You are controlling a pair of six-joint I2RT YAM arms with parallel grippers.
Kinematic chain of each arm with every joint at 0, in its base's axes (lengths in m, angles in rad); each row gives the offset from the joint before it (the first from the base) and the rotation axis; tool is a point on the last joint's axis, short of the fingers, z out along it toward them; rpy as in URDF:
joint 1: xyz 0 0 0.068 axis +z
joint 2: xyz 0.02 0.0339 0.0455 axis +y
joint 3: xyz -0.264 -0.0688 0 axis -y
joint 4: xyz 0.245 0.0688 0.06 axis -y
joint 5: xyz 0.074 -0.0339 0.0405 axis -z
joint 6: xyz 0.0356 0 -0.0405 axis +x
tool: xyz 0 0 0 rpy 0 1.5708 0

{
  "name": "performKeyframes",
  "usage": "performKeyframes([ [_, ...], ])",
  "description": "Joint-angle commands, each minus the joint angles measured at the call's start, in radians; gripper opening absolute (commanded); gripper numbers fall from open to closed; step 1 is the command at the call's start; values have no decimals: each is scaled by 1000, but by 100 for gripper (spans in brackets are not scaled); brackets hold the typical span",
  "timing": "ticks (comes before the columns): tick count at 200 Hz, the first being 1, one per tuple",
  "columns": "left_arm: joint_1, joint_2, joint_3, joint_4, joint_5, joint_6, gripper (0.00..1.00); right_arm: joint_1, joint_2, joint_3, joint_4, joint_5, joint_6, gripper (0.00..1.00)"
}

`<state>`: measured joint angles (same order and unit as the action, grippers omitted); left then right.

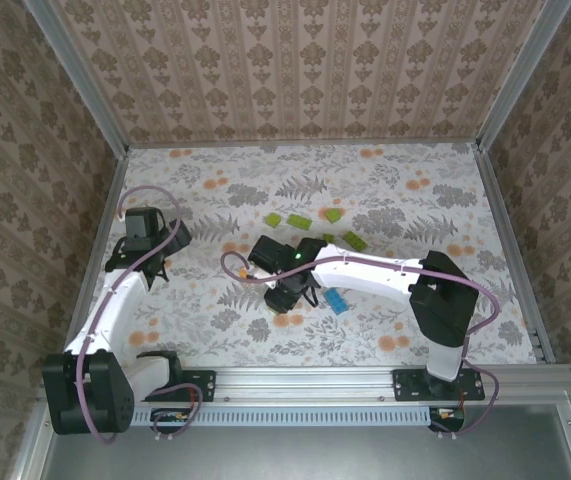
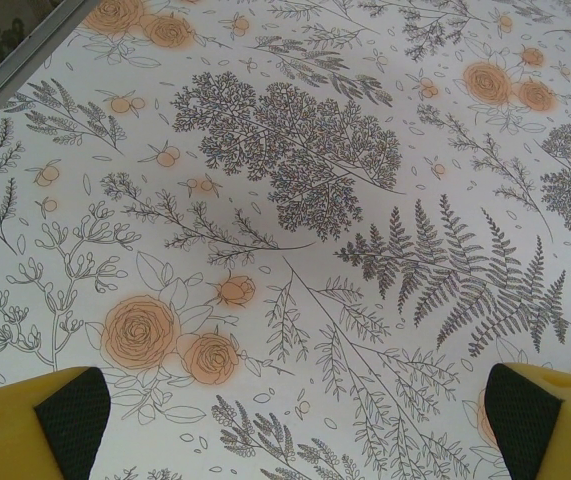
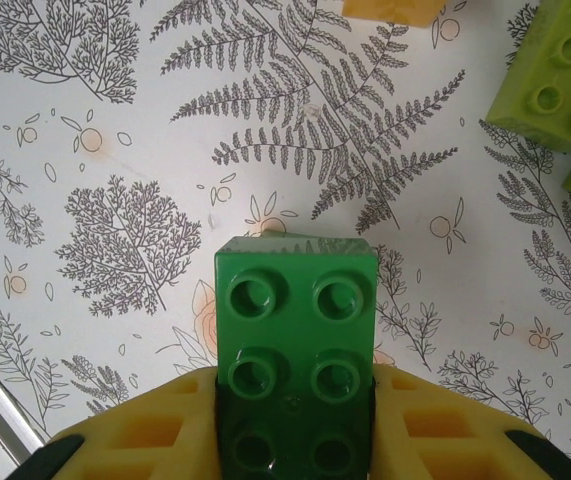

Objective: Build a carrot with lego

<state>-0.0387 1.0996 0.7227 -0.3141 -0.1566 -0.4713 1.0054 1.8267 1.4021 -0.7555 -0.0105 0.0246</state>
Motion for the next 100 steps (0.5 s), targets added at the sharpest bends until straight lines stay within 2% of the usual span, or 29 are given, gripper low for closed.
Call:
performKeyframes([
  [1, -4, -2, 36, -15, 2, 10, 99, -16, 26, 9, 19, -29, -12, 28],
  [100, -3, 3, 39, -17, 2, 14, 99, -36, 51, -21, 39, -78, -24, 28],
])
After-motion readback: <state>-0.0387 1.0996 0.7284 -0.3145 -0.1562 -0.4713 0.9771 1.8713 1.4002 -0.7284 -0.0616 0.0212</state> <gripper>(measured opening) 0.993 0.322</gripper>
